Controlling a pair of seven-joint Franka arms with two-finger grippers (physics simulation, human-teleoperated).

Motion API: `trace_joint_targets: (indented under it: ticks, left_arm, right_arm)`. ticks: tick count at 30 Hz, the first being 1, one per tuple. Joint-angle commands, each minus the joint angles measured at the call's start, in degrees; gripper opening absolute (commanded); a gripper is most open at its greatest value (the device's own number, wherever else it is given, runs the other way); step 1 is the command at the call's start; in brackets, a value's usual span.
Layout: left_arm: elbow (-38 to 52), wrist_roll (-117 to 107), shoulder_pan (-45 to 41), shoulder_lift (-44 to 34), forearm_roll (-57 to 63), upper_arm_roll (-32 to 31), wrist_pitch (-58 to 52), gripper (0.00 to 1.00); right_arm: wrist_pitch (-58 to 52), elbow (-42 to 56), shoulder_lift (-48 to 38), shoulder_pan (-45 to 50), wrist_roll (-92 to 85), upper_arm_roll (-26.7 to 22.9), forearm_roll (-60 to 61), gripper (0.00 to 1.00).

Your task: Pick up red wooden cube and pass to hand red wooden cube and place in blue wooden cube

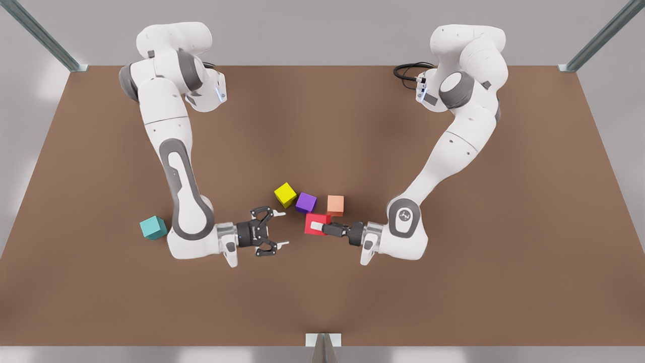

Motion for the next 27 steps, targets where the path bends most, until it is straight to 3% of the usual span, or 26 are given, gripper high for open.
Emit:
trace_joint_targets:
  ticks: [1,6,27]
  left_arm:
    - [0.0,-4.5,-0.1,-0.2,-0.5,-0.1,3.7,0.65]
    - [0.0,-4.5,-0.5,-0.1,-0.5,-0.8,4.8,0.66]
    - [0.0,-4.1,-0.9,-0.3,-0.5,-1.6,5.9,0.66]
  right_arm:
    - [4.4,-3.0,-1.4,0.2,-45.0,0.3,5.6,1.00]
    - [10.9,-5.4,-1.3,2.8,-45.1,0.5,10.3,1.00]
    - [10.1,-3.7,0.5,3.1,-44.6,4.3,16.4,1.00]
